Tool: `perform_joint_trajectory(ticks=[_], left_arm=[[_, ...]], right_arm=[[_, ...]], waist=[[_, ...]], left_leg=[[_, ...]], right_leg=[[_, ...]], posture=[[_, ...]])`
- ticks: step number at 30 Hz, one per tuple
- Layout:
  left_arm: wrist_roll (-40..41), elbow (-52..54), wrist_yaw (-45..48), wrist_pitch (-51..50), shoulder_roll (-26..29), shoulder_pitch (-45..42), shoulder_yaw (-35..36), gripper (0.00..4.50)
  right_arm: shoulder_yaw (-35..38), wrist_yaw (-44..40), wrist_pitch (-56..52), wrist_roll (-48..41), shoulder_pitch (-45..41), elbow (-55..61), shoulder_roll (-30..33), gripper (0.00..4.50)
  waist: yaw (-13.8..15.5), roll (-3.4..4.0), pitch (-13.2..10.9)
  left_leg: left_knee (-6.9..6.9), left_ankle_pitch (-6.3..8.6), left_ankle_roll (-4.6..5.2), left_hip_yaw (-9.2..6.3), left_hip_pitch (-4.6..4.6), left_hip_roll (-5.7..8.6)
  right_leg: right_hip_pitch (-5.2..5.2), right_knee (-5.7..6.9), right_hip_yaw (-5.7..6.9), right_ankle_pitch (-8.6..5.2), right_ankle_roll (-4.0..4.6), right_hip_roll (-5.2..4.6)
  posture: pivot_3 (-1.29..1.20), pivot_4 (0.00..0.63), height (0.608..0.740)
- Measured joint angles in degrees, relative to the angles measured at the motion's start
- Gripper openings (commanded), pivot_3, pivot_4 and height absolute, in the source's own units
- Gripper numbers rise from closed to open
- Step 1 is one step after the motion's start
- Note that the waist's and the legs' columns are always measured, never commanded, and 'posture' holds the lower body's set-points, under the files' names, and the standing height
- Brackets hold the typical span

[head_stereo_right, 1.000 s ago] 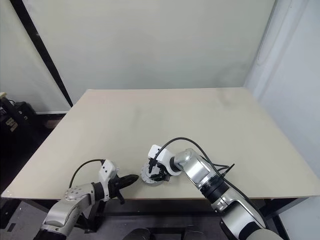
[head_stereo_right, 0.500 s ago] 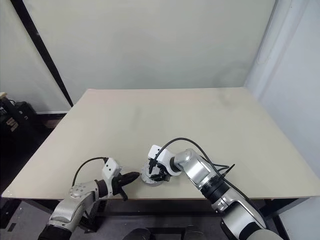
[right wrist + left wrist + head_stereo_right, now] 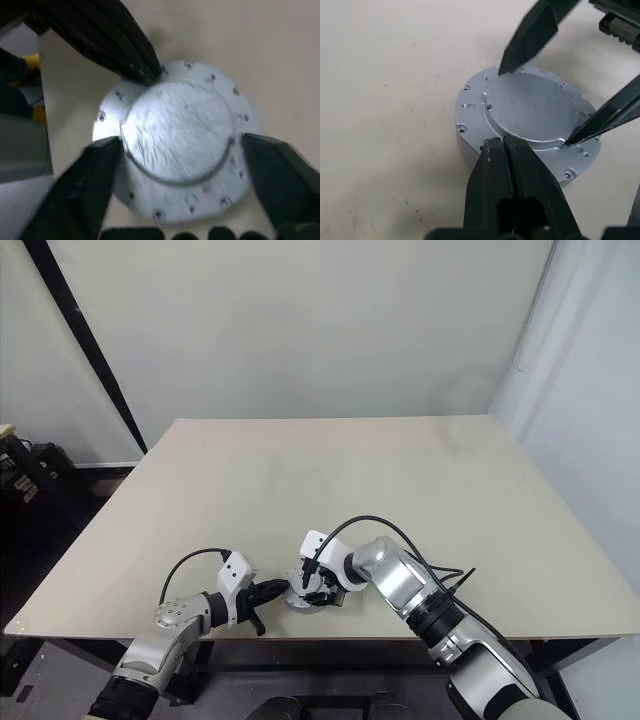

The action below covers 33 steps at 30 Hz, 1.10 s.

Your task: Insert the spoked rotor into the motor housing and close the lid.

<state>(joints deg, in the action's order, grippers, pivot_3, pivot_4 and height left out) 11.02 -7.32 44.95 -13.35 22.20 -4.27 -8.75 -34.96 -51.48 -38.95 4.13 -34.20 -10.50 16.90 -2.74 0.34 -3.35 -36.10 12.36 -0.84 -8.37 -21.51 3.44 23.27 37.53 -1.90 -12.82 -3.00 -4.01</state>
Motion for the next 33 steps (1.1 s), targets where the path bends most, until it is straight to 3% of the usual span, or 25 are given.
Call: perform_joint_trajectory(ticks=[9, 17, 23, 28, 33], left_arm=[[-0.94, -0.02, 0.03, 0.28, 0.01, -0.32, 0.12, 0.0], [-1.07, -0.15, 0.95, 0.41, -0.09, -0.37, -0.02, 0.0], [-1.13, -0.16, 0.92, 0.46, -0.2, -0.38, -0.04, 0.0], [-1.19, -0.22, 0.93, 0.49, -0.27, -0.39, -0.04, 0.0], [-1.22, -0.73, 1.1, 0.82, -0.55, -0.49, -0.16, 0.0]], right_arm=[[6.37, 2.6, -6.38, -3.11, 1.29, -0.12, -3.85, 4.46], [23.16, 6.82, -22.81, -14.39, 1.28, 0.04, -9.23, 4.46], [37.12, 14.88, -35.62, -19.81, 0.78, -0.19, -12.36, 4.46], [49.64, 23.05, -47.8, -20.48, -0.67, -2.19, -16.37, 4.46], [56.68, 28.46, -53.07, -20.51, -0.85, -3.48, -19.25, 4.46]], waist=[[0.01, 0.03, 0.01], [0.1, 0.04, 0.0], [0.24, 0.06, 0.0], [0.24, 0.11, 0.0], [0.24, 0.2, 0.03]], left_leg=[[0.01, 0.0, 0.0, -0.08, -0.04, -0.04], [0.06, -0.01, 0.02, -0.08, -0.12, 0.02], [0.08, 0.0, 0.01, -0.04, -0.14, 0.02], [0.09, 0.0, 0.02, 0.0, -0.14, 0.04], [0.08, 0.0, 0.02, 0.07, -0.14, 0.04]], right_leg=[[0.04, 0.03, 0.08, 0.0, 0.0, 0.03], [0.1, 0.02, 0.07, 0.03, -0.05, 0.02], [0.12, 0.02, 0.09, 0.02, -0.02, 0.02], [0.14, 0.02, 0.09, 0.02, -0.02, 0.02], [0.12, 0.01, 0.11, 0.02, -0.01, 0.01]], posture=[[0.0, 0.0, 0.74], [0.0, 0.0, 0.74], [0.0, 0.0, 0.74], [0.0, 0.0, 0.74], [0.0, 0.0, 0.74]])
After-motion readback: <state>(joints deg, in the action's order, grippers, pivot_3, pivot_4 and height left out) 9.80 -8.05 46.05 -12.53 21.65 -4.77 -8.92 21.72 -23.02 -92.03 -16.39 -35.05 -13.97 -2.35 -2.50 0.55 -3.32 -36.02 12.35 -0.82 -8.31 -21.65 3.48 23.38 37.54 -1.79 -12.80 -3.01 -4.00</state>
